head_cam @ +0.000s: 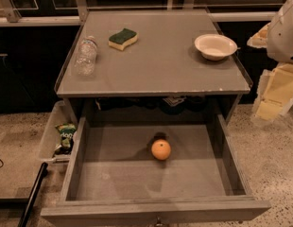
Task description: Pick orange from top drawer and place on counter
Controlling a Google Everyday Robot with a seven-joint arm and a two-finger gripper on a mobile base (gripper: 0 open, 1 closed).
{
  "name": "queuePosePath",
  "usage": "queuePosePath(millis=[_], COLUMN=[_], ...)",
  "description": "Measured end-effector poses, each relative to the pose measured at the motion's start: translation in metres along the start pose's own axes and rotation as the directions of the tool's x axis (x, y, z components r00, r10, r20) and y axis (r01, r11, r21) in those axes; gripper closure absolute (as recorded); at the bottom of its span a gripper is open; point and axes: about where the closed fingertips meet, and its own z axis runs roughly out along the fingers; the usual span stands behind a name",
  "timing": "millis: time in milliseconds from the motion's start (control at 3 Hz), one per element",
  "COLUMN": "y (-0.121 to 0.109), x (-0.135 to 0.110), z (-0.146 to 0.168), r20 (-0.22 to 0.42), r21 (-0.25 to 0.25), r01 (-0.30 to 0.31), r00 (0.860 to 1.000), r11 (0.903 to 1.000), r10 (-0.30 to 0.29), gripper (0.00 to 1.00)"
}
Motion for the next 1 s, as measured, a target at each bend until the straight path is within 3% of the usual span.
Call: queuePosePath(millis=[667, 1000], y=[0.006, 0.021], x=[0.001, 0.008], z=[0.013, 0.058], r20=[-0.008, 0.027], r21=[-0.015, -0.097], r01=[-0.008, -0.029], r00=[1.0, 0.999], r11=[0.9998, 0.9949], r10=[0.008, 0.032], gripper=[0.0, 0.0])
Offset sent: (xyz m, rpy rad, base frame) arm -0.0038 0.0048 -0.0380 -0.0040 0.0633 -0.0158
